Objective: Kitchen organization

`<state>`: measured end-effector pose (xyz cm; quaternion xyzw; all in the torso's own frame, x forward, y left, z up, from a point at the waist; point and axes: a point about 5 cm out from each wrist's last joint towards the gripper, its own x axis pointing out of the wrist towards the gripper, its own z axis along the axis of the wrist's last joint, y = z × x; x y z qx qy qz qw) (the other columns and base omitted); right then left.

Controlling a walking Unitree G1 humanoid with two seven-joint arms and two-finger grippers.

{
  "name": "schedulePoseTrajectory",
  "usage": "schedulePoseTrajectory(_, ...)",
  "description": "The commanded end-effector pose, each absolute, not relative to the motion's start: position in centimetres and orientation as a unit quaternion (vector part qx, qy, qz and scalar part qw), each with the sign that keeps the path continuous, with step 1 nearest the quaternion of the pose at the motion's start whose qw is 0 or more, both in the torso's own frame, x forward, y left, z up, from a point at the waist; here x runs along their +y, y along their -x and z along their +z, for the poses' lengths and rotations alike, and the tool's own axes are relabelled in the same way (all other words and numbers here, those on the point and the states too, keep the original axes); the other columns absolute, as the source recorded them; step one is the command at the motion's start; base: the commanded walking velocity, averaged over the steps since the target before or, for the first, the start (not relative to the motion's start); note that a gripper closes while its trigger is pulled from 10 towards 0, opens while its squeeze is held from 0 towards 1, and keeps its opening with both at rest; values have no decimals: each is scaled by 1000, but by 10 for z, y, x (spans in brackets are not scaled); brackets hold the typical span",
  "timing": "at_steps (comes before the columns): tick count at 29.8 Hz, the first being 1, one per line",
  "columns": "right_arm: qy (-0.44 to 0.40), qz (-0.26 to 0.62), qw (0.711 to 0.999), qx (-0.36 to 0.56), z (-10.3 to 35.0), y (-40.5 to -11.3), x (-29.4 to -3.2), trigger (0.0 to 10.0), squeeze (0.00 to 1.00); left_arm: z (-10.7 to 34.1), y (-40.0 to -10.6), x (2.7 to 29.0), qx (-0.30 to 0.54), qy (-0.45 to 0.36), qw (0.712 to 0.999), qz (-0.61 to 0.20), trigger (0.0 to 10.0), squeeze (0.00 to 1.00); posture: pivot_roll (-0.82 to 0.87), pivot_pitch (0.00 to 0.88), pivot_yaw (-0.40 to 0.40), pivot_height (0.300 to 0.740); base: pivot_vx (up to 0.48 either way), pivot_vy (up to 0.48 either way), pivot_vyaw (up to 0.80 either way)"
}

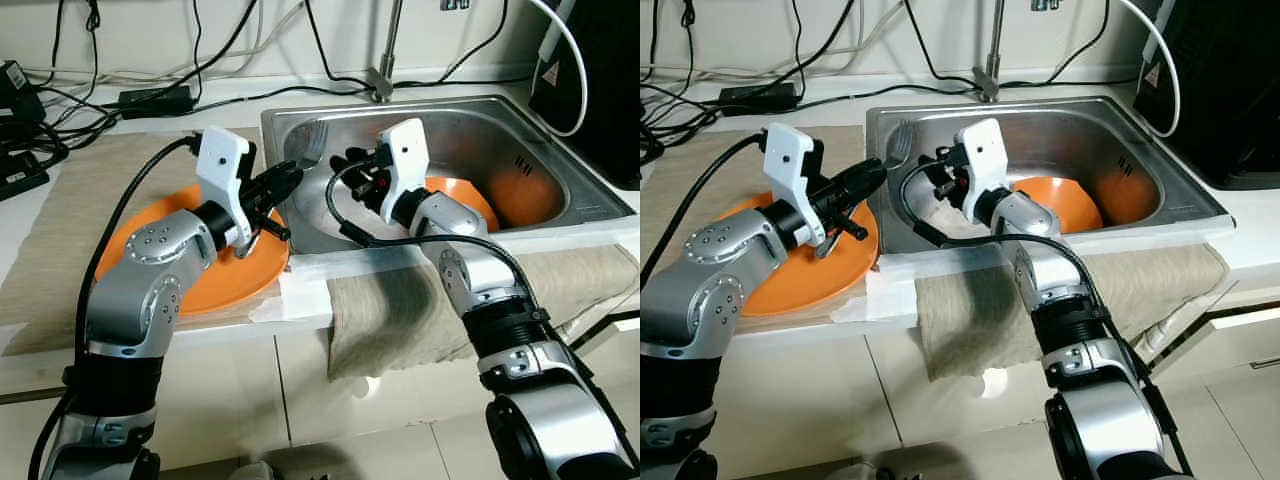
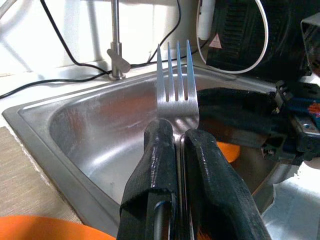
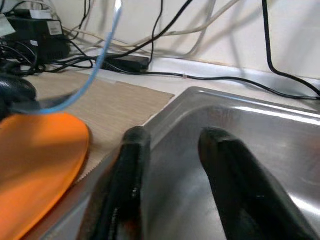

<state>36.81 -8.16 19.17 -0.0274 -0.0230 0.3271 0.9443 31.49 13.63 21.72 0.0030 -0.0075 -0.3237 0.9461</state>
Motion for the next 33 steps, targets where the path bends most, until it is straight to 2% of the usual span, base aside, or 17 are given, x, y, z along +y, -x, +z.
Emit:
schedulePoseTrajectory(1, 33, 327, 944, -39, 200, -370, -80, 10000, 682, 216, -314, 136, -6, -7, 945, -326, 0, 0, 35, 10, 7, 740, 0, 0, 0)
schedulePoseTrajectory(2, 35, 327, 943, -44, 201, -370, -81, 0, 216, 215, -314, 136, -6, -7, 945, -327, 0, 0, 35, 9, 6, 740, 0, 0, 0)
schedulePoseTrajectory(6, 35, 324, 944, -46, 201, -370, -82, 0, 208, 215, -314, 136, -6, -7, 945, -327, 0, 0, 35, 9, 5, 740, 0, 0, 0)
schedulePoseTrajectory(7, 36, 322, 945, -46, 202, -370, -82, 0, 59, 215, -314, 136, -6, -7, 945, -327, 0, 0, 35, 9, 5, 740, 0, 0, 0)
schedulePoseTrajectory(8, 38, 325, 944, -46, 202, -370, -82, 0, 0, 215, -315, 136, -6, -7, 945, -326, 0, 0, 33, 9, 6, 740, 0, 0, 0)
schedulePoseTrajectory(14, 52, 323, 944, -34, 199, -372, -80, 0, 0, 215, -315, 135, -5, -6, 945, -326, 0, 0, 33, 10, 5, 740, 0, 0, 0)
schedulePoseTrajectory(15, 56, 325, 944, -31, 198, -372, -80, 10000, 1000, 214, -315, 135, -5, -6, 946, -325, 0, 0, 32, 13, 5, 740, 0, 0, 0)
schedulePoseTrajectory(33, 58, 326, 943, -36, 200, -373, -78, 10000, 1000, 213, -317, 135, -4, -9, 946, -324, 0, 0, 29, 5, 7, 740, 0, 0, 0)
